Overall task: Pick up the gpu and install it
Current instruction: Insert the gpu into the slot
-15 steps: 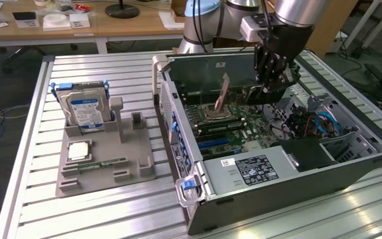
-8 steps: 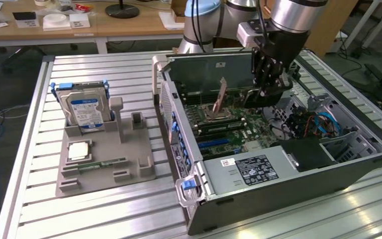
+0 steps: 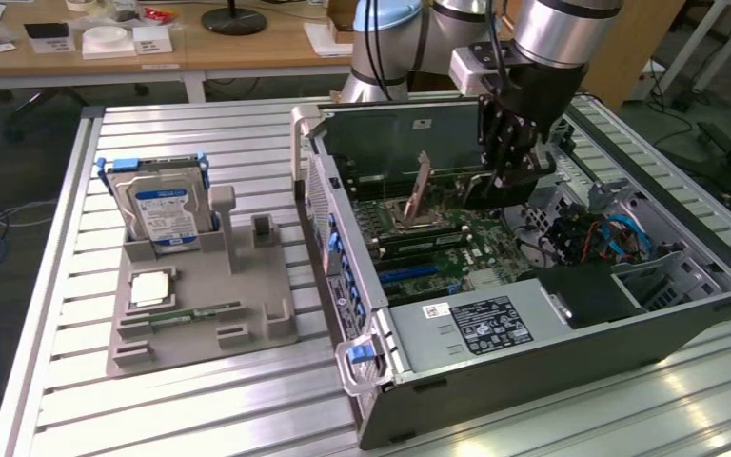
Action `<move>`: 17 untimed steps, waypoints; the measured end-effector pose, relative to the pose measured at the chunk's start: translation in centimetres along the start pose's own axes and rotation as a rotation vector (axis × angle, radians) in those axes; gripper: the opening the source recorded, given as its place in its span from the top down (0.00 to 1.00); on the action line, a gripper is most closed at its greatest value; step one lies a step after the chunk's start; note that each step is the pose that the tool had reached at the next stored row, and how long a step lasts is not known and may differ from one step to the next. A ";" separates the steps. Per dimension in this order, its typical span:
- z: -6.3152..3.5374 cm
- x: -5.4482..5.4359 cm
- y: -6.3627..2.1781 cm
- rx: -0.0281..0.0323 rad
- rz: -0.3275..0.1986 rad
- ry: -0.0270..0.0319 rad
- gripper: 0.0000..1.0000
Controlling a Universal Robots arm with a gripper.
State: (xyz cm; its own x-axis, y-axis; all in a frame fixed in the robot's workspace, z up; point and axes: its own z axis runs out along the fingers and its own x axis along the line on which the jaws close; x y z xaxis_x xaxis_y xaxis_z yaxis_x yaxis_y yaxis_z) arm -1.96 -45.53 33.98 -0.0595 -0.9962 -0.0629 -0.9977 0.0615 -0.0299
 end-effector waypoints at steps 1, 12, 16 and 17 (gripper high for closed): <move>0.01 0.0 0.01 0.0001 0.000 0.0001 0.73; 0.11 0.0 0.23 0.0001 0.000 0.0021 0.73; 0.11 0.2 0.22 0.0002 0.000 0.0019 0.73; 0.11 0.2 0.22 0.0003 0.000 0.0019 0.73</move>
State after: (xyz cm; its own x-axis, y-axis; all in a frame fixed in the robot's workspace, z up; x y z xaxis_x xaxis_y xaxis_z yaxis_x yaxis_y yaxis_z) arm -2.18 -45.69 33.85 -0.0600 -0.9963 -0.0610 -0.9976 0.0619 -0.0301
